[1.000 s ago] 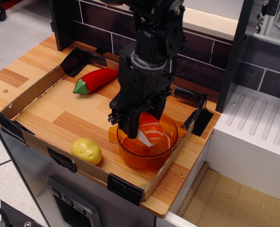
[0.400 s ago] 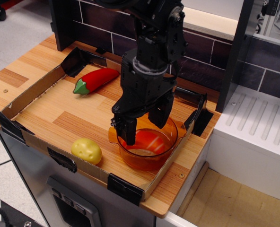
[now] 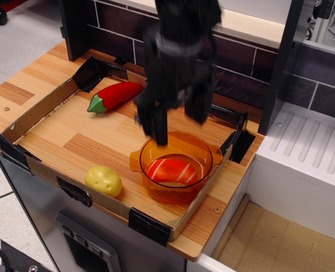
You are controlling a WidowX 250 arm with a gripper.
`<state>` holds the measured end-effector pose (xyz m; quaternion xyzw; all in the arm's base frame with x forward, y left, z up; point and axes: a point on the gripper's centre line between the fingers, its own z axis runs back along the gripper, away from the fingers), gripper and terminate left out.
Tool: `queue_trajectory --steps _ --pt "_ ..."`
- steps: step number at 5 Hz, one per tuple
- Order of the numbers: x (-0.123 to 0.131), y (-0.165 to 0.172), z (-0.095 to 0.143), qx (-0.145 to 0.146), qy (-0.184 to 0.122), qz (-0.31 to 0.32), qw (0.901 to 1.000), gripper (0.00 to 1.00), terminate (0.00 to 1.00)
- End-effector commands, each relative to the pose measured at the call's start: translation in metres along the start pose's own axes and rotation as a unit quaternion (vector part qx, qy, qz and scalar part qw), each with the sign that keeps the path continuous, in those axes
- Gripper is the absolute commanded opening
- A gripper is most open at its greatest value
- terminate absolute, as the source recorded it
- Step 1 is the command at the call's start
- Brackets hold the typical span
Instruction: Put sushi in pot
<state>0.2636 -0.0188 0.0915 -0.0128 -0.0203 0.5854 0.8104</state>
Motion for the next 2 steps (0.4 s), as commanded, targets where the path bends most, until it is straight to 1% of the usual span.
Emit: queue_trajectory --steps 1,2 --pt "0.0021 0.0014 0.0309 -0.037 -0.006 -0.002 0.9993 1.00 0.00" --pt "0.0021 0.0014 0.0309 -0.037 -0.006 -0.002 0.9993 1.00 1.00"
